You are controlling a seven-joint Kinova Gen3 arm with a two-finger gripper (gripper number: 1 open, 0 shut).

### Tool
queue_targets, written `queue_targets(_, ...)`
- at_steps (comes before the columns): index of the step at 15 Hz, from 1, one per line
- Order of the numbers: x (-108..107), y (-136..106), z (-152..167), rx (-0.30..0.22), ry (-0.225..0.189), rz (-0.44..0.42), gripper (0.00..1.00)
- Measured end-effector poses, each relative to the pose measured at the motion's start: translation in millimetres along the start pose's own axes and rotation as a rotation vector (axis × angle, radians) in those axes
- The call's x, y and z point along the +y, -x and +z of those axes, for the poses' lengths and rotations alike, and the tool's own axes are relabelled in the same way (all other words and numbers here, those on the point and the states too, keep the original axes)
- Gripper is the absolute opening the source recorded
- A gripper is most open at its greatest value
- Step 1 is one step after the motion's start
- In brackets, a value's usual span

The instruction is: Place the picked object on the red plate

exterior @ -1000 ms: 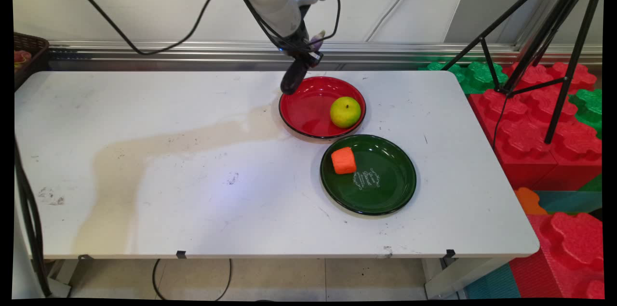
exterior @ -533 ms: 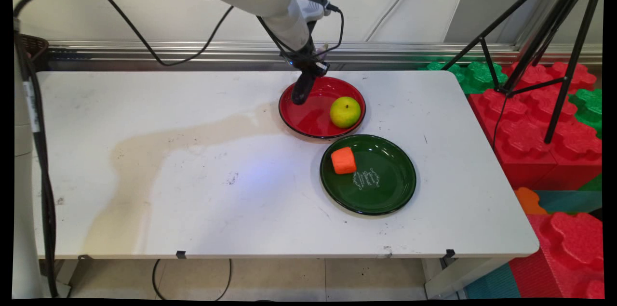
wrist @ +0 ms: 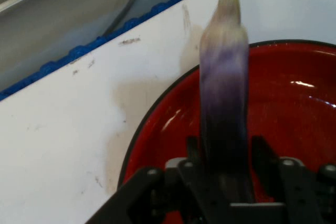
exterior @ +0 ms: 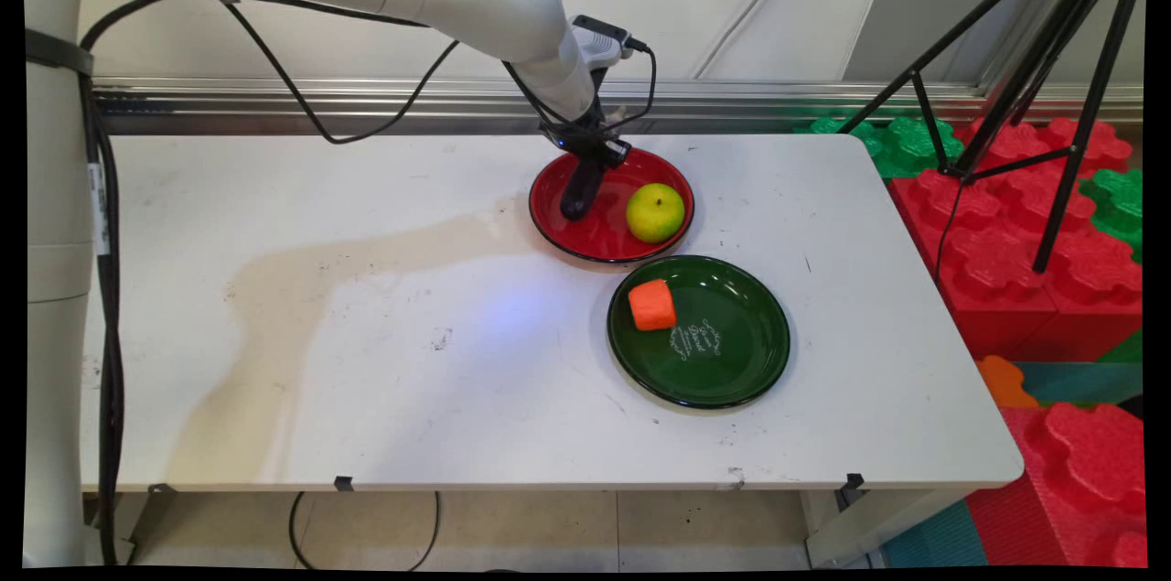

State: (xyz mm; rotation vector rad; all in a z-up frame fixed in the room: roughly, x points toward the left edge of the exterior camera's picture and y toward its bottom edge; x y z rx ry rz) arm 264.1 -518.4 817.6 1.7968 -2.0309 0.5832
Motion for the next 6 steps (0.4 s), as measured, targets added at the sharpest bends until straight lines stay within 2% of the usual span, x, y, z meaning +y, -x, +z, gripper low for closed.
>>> queue_targets(1, 0.5, 0.4, 1.2, 0.000, 0.000, 0.000, 1.00)
queue_targets(6, 3.2, 2.1, 4.5, 0.006, -0.003, 0.015, 1.00)
